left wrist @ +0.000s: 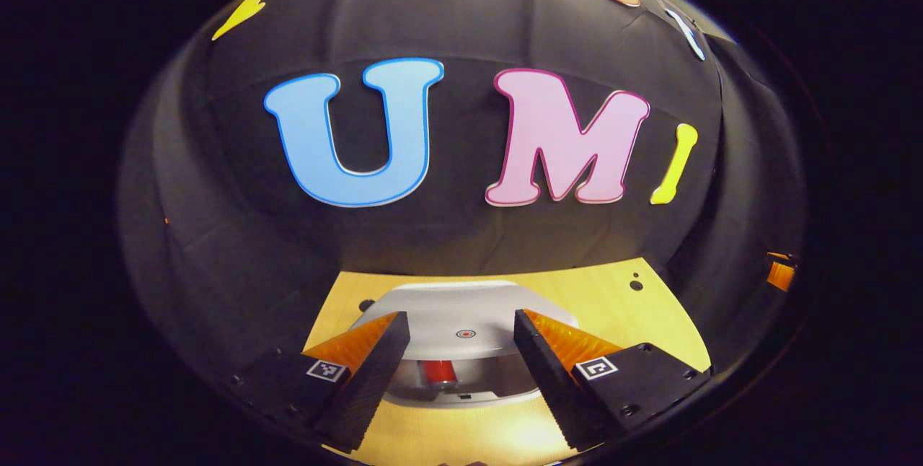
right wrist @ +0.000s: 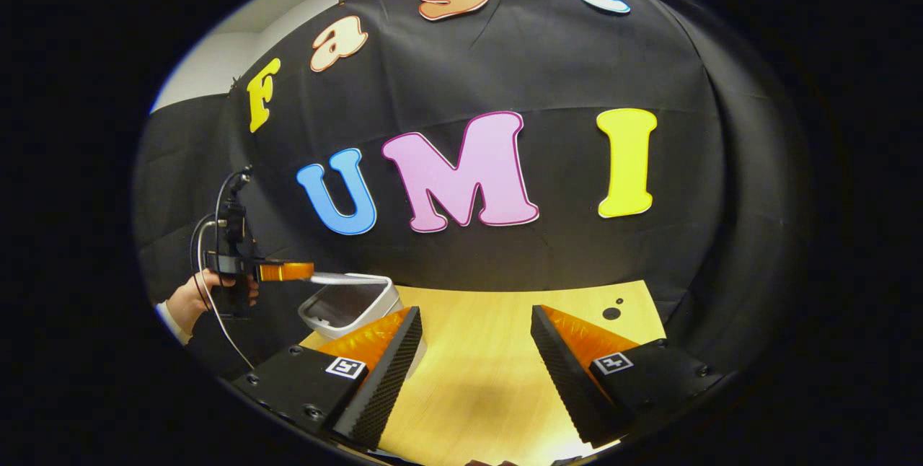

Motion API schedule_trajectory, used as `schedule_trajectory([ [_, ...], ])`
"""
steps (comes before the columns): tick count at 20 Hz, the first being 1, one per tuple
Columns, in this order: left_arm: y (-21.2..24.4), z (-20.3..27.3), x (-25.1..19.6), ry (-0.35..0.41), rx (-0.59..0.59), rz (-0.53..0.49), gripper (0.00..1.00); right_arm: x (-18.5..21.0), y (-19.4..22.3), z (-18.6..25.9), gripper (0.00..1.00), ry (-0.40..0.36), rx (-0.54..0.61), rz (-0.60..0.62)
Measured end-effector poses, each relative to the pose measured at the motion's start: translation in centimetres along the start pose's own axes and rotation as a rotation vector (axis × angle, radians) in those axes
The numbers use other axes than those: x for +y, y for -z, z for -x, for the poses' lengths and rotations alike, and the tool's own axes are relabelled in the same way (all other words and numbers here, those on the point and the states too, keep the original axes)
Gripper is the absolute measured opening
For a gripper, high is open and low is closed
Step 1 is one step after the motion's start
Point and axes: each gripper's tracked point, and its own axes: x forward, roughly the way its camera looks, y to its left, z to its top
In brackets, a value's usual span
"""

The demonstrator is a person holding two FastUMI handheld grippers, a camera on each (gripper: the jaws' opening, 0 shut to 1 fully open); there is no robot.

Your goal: Press the lid of the desktop garbage bin to open it, pick up the crumpled paper on the desktop and throw it into the bin, then pick up the pop can on the desktop and drop it into the bin, and finally close the garbage bin lid.

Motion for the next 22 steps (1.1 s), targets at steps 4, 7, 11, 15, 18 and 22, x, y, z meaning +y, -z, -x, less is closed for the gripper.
schedule_trajectory([
  [4,2.4,-0.5,0.2,0.007,0.048,-0.014,1.00,0.2,0.3,-0.4,0.98,-0.021,0.012,0.015],
  [7,5.2,-1.5,0.2,0.008,0.135,-0.012,1.00,0.2,0.4,-0.6,0.98,-0.034,0.016,0.004],
  [11,8.0,-2.9,0.8,-0.013,0.222,-0.026,1.00,0.1,1.2,-0.7,0.98,-0.041,0.030,0.000],
  [15,7.9,-3.9,0.7,-0.009,0.220,-0.046,1.00,0.0,2.1,-0.9,0.98,-0.048,0.057,0.011],
  [18,8.0,-3.7,0.8,-0.003,0.221,-0.062,1.00,0.7,2.1,-1.0,0.98,-0.066,0.059,0.015],
  [22,7.2,-3.8,0.8,-0.011,0.117,-0.098,1.00,1.4,2.4,-0.9,0.98,-0.070,0.063,0.055],
])
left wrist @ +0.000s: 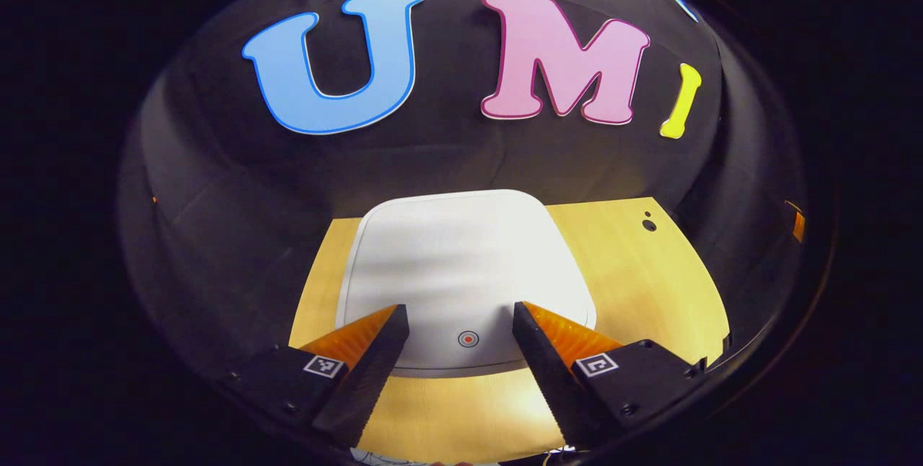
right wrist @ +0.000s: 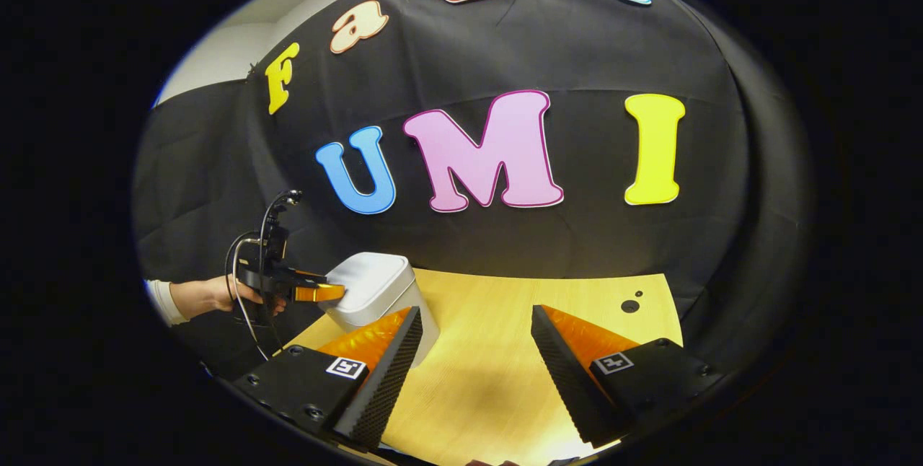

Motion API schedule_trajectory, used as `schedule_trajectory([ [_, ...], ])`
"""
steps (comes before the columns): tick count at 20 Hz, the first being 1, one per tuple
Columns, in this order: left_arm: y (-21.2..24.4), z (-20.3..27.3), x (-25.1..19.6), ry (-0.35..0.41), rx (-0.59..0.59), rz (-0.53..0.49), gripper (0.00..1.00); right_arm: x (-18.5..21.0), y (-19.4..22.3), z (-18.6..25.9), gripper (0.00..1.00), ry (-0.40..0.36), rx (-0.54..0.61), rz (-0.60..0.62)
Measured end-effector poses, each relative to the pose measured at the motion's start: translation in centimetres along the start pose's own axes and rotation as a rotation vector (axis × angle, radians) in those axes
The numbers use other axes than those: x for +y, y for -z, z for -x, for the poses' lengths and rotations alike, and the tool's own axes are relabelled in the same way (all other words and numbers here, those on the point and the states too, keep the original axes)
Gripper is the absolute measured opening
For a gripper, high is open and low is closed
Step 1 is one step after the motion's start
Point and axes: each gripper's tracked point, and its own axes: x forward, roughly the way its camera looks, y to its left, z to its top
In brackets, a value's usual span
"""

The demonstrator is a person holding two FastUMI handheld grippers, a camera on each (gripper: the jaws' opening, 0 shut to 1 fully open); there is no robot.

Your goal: Press the lid of the desktop garbage bin to open it, pick up the crumpled paper on the desktop and throw it into the bin, then pick up the pop can on the desktop and drop it into the bin, and finally close the garbage bin lid.

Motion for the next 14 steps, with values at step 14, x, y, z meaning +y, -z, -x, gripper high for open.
schedule_trajectory([
  [14,-6.6,10.8,-1.3,-0.031,-0.469,0.106,0.95,5.7,-1.6,0.3,0.98,0.034,-0.060,0.083],
])
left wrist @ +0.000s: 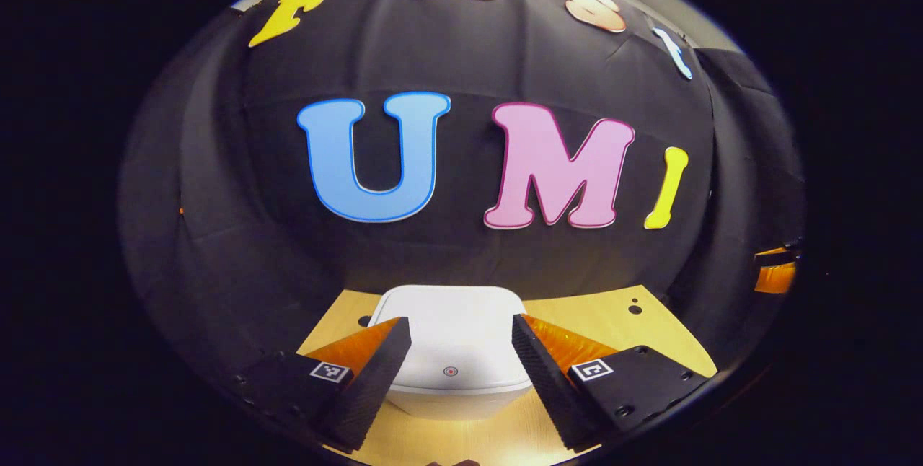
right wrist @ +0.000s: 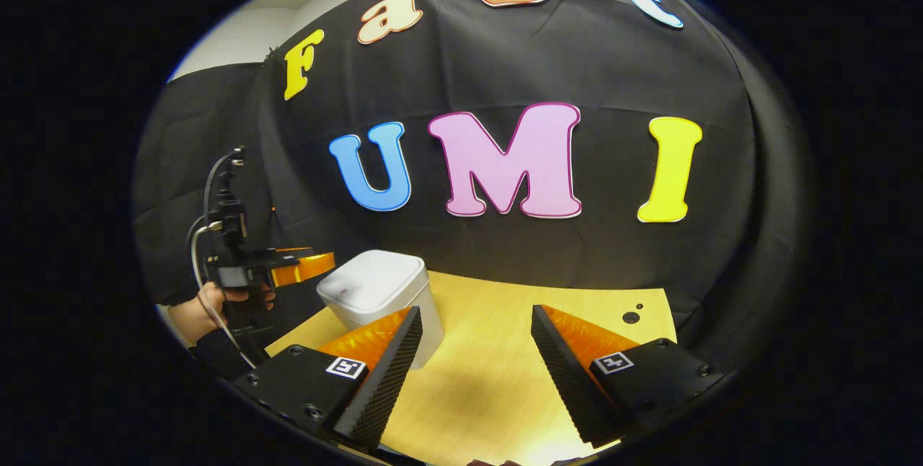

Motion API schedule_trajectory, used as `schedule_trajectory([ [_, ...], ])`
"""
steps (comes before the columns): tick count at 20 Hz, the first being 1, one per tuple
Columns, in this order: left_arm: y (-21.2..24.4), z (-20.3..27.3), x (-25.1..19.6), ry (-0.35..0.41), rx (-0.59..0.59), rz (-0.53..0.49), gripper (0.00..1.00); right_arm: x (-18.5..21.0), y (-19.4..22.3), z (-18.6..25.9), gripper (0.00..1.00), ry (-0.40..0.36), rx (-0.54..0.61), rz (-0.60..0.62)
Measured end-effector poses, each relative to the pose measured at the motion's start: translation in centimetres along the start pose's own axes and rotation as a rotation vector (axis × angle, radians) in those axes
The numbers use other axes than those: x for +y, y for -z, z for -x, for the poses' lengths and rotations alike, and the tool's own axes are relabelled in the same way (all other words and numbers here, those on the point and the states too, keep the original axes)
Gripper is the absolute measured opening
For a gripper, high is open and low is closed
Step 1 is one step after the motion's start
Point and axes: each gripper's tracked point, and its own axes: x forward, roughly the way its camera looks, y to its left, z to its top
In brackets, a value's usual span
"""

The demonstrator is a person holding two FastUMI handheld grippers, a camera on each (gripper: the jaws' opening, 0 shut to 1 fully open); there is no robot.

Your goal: Press the lid of the desktop garbage bin to open it, pick up the crumpled paper on the desktop and throw it into the bin, then pick up the pop can on the desktop and drop it into the bin, and finally close the garbage bin lid.

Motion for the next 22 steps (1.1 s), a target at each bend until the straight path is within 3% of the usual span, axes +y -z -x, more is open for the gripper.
schedule_trajectory([
  [4,-2.5,5.5,-2.4,0.050,-0.142,-0.029,0.95,3.2,-1.7,0.9,0.98,0.070,-0.097,0.077],
  [9,-1.6,11.2,-3.8,0.115,-0.193,0.034,0.95,6.7,-1.9,3.5,0.98,0.154,-0.177,0.054],
  [16,-3.2,16.5,-3.0,-0.016,-0.299,0.019,0.94,6.8,-1.5,7.3,0.98,0.140,-0.239,0.084],
  [18,-3.2,17.9,-4.6,-0.022,-0.303,0.055,0.94,6.3,-1.3,8.5,0.97,0.125,-0.251,0.078],
  [20,-3.3,18.9,-6.0,-0.005,-0.320,0.086,0.94,4.4,-2.0,9.7,0.97,0.168,-0.292,0.107],
  [22,-2.5,19.8,-5.5,-0.051,-0.299,0.068,0.94,5.0,-1.4,9.9,0.97,0.138,-0.289,0.101],
])
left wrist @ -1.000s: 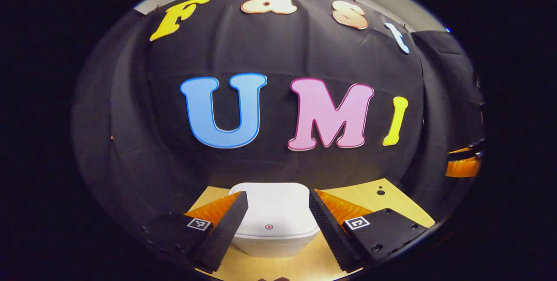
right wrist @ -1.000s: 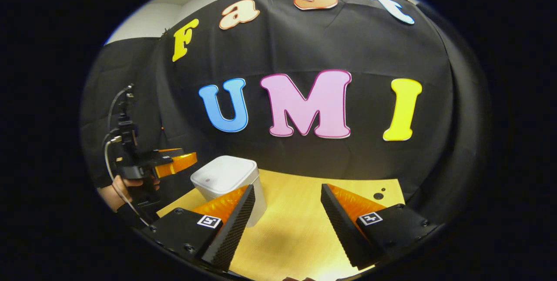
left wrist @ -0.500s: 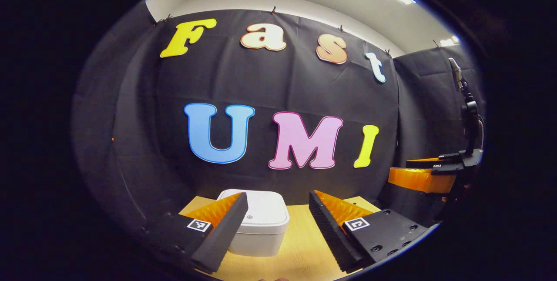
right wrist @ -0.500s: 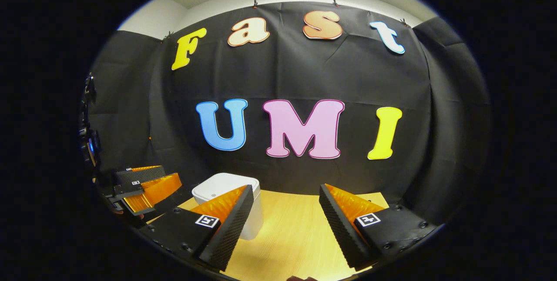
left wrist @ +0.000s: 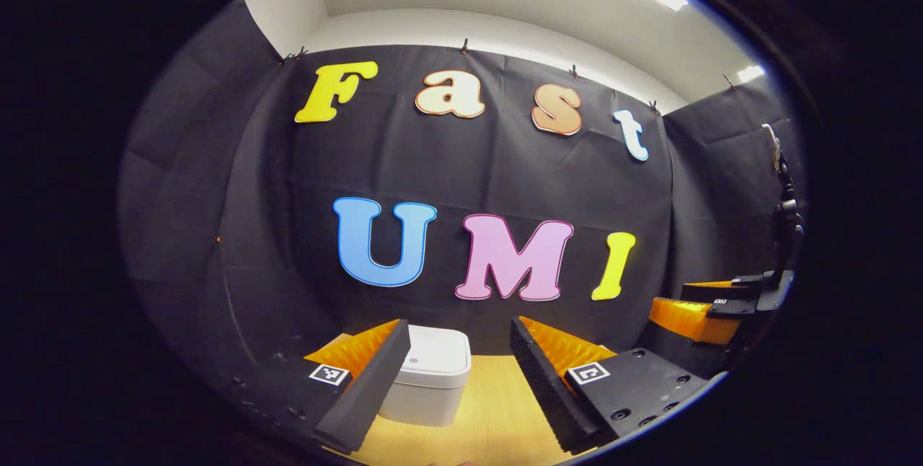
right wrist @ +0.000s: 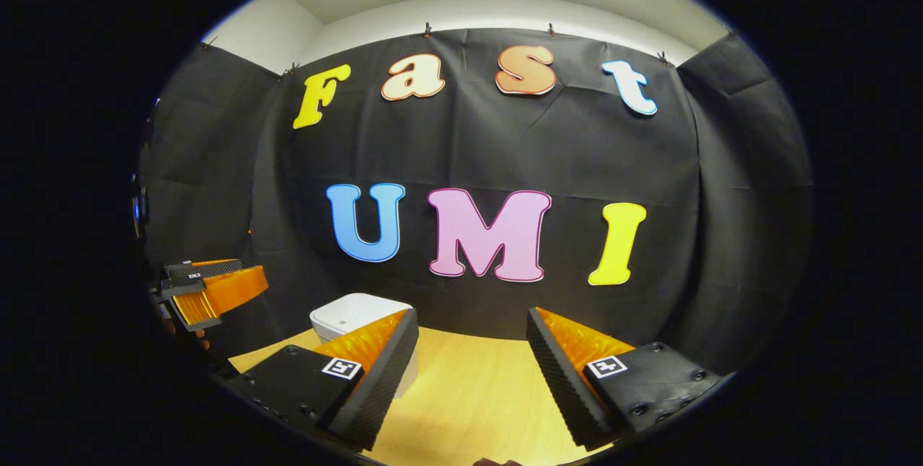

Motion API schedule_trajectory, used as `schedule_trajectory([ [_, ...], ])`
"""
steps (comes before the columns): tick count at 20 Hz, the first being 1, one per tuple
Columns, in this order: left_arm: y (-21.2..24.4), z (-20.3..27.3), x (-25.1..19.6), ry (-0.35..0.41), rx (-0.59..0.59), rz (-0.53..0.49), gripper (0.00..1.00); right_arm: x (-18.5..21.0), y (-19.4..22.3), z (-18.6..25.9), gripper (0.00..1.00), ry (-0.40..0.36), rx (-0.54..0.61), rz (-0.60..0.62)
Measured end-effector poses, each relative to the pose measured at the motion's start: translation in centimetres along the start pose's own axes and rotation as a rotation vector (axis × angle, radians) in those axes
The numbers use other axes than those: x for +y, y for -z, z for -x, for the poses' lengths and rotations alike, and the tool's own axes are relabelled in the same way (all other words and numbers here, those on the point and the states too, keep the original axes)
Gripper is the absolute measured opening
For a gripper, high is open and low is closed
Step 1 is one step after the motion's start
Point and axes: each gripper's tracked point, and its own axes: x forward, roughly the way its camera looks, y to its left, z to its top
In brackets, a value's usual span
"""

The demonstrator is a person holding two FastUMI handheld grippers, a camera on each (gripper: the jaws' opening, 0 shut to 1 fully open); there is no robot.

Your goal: Press the lid of the desktop garbage bin to open it, pick up the crumpled paper on the desktop and throw it into the bin, then pick up the pop can on the desktop and drop it into the bin, and finally close the garbage bin lid.

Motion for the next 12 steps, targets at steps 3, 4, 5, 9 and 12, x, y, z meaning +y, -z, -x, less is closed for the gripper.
schedule_trajectory([
  [3,-1.0,0.9,-0.4,-0.022,-0.022,-0.021,0.94,0.5,-0.4,-0.1,0.96,-0.036,-0.008,0.001],
  [4,-0.8,1.1,-0.6,-0.024,-0.021,-0.019,0.94,0.7,-0.5,-0.1,0.96,-0.043,-0.013,0.000],
  [5,-1.0,1.4,-0.7,-0.023,-0.020,-0.018,0.94,0.9,-0.8,-0.2,0.96,-0.046,-0.021,-0.004],
  [9,-1.2,1.4,-0.3,-0.032,-0.026,-0.012,0.94,1.2,-1.0,-0.4,0.96,-0.055,-0.035,0.001],
  [12,-1.4,0.8,0.2,-0.032,-0.035,0.011,0.94,1.1,-0.6,-0.6,0.96,-0.052,-0.025,0.007],
])
